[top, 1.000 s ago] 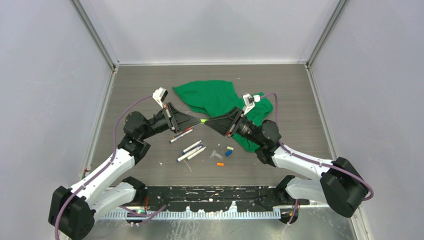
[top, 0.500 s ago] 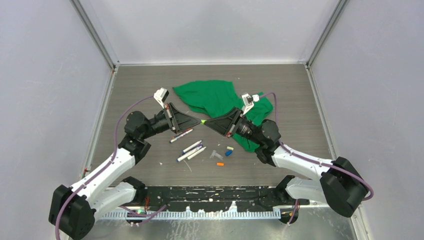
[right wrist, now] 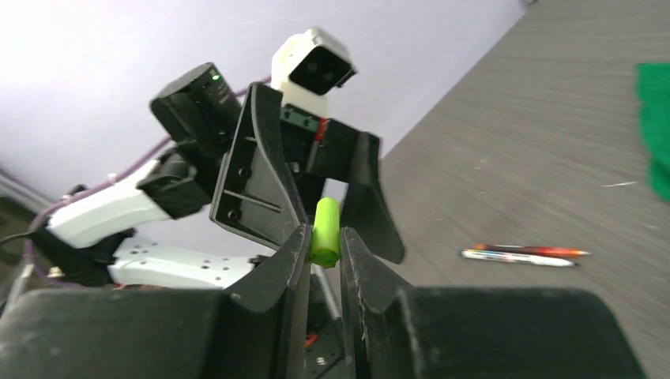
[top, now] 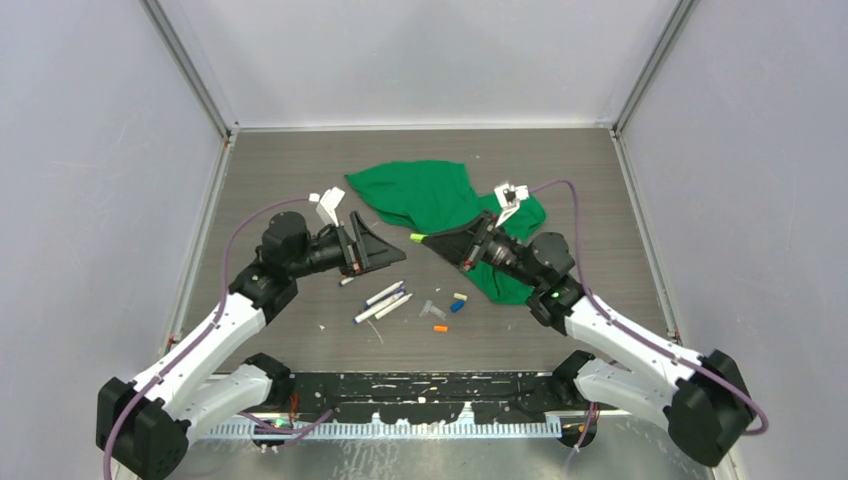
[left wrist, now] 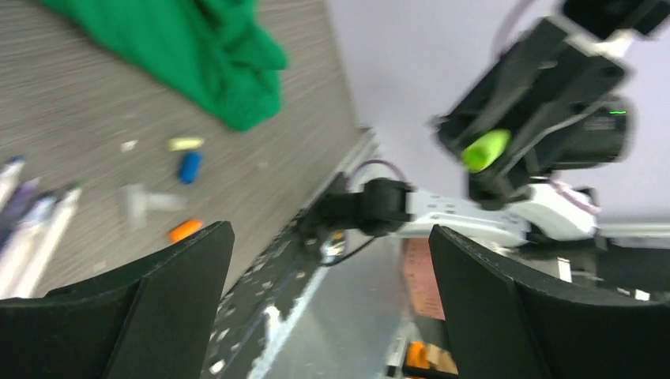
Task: Insert the pens into the pen caps
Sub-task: Pick up the pen from the center of the board.
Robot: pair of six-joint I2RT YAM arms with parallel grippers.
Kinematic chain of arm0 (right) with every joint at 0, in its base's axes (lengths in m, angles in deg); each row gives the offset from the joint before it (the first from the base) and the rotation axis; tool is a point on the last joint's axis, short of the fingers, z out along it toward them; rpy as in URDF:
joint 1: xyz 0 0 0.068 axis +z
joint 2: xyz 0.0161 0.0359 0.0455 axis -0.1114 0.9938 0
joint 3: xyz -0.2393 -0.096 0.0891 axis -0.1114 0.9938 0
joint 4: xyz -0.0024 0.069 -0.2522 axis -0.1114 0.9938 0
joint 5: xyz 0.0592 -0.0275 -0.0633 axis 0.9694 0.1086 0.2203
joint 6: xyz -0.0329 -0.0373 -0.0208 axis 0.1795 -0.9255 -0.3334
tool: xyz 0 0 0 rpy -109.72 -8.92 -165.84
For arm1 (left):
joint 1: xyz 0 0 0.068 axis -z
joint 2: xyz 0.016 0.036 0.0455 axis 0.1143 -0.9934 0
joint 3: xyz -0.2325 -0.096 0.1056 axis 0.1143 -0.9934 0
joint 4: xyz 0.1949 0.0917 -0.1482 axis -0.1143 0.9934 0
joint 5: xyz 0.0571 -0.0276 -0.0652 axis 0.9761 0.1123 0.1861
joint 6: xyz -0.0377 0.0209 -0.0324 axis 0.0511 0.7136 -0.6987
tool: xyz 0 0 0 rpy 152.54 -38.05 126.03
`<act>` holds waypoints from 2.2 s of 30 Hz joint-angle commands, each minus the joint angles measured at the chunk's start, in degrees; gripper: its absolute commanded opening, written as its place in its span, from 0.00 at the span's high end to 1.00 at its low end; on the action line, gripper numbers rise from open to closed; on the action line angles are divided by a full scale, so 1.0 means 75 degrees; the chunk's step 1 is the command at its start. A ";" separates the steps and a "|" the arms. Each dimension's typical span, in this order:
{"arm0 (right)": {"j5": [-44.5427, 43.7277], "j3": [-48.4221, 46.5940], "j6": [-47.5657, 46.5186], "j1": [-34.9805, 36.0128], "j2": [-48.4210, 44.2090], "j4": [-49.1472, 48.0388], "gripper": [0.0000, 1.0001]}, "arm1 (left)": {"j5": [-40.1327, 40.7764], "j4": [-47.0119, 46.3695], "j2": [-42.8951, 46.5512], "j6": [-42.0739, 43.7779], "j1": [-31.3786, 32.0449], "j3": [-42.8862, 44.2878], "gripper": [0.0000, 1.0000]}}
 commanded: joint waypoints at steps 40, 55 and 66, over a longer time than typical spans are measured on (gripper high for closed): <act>-0.0202 0.0132 -0.1829 -0.0504 -0.1935 0.3908 0.87 | 0.6742 0.4096 -0.3552 0.5465 0.3998 0.1260 0.48; -0.0188 0.0167 -0.1743 -0.0501 -0.1900 0.3785 0.87 | 0.6720 0.3874 -0.4158 0.5465 0.3845 0.1176 0.56; -0.0214 0.0176 -0.1696 -0.0503 -0.1911 0.3741 0.87 | 0.6294 0.3985 -0.4452 0.5475 0.3854 0.1243 0.61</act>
